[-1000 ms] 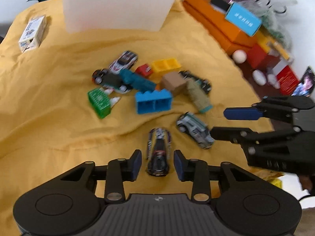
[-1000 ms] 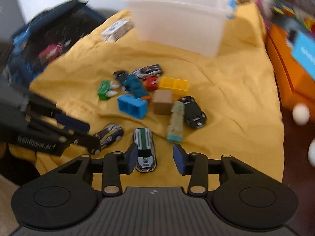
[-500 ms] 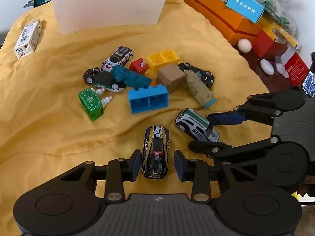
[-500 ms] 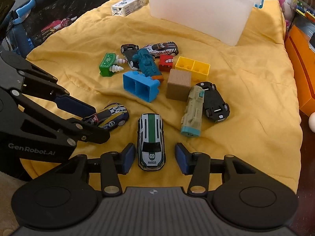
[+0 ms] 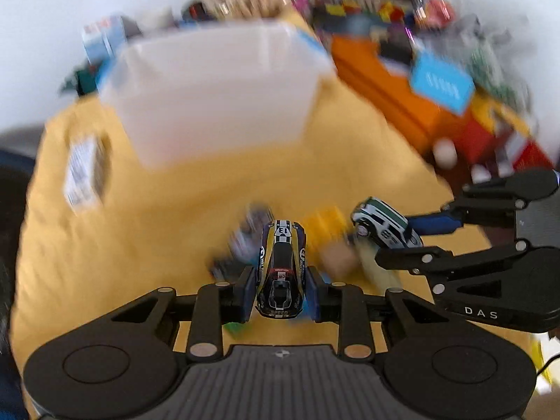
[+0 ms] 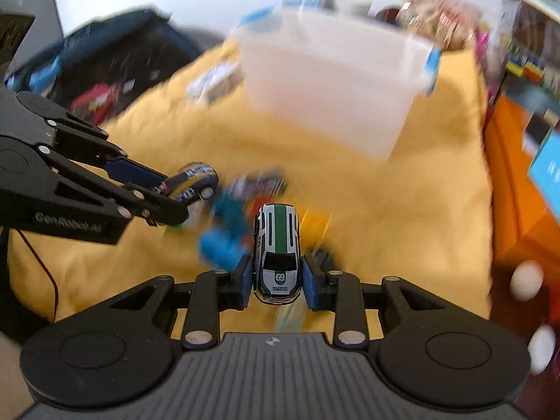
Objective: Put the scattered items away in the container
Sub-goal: 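Carry both toy cars over the bin and open both grippers to release them, then grasp the teal figure with the left gripper while the right gripper grasps the beige figure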
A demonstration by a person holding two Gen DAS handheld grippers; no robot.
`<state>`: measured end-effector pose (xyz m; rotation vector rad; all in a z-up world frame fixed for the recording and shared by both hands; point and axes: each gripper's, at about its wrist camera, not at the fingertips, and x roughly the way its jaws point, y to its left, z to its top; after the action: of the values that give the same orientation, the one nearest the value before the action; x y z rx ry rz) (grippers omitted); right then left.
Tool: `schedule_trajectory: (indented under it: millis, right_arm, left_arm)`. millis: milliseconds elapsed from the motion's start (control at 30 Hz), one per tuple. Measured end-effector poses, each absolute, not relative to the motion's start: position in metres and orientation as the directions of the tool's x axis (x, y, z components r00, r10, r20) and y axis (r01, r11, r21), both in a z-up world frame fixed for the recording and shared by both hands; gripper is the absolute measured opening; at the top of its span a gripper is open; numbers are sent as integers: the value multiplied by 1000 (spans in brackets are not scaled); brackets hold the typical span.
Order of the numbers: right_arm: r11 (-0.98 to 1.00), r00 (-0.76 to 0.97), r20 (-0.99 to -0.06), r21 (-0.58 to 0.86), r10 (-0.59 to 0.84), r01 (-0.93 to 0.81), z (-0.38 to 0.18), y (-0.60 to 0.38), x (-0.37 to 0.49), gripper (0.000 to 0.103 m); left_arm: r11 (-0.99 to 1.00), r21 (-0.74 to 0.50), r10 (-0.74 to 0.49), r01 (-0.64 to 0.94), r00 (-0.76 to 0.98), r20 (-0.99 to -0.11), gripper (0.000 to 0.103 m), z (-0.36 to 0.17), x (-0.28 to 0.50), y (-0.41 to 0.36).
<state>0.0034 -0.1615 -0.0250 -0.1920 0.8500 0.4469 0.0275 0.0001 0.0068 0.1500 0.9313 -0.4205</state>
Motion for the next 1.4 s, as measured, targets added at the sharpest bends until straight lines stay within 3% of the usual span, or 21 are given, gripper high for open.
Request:
schedule_trajectory:
  millis: [400, 767, 867, 933, 1100, 1167, 1200, 1233, 1400]
  right_arm:
    - [942, 719, -653, -24, 240, -335, 43, -150, 136, 33]
    - [969, 651, -749, -46, 127, -241, -3, -136, 218, 34]
    - [973, 643, -758, -51, 108, -224, -8, -139, 221, 35]
    - [972, 648, -754, -57, 106, -226, -7, -140, 220, 43]
    - [974, 686, -719, -56, 115, -222, 9, -145, 202, 43]
    - [971, 716, -688, -71, 119, -229, 19, -147, 186, 43]
    - [972, 734, -671, -82, 110, -220, 22, -147, 178, 46]
    - [975, 746, -658, -84, 101, -207, 24, -149, 168, 50]
    - [972, 721, -675, -30, 153, -234, 13, -157, 119, 56]
  left_arm:
    - [955, 56, -171, 291, 697, -696, 33, 78, 175, -5]
    - [971, 77, -63, 225, 557, -828, 34, 4, 262, -9]
    - [966, 100, -52, 239, 558, -828, 34, -2, 258, -10]
    - [963, 107, -59, 246, 583, -811, 39, 4, 251, -10]
    - [971, 64, -105, 229, 656, -747, 43, 35, 225, 0]
    - [970, 53, -126, 235, 683, -720, 48, 44, 206, 5]
    - [969, 55, -133, 242, 692, -710, 56, 46, 192, 8]
    - [968, 57, -135, 246, 696, -706, 62, 44, 182, 11]
    - [951, 120, -104, 286, 659, -745, 63, 9, 116, 24]
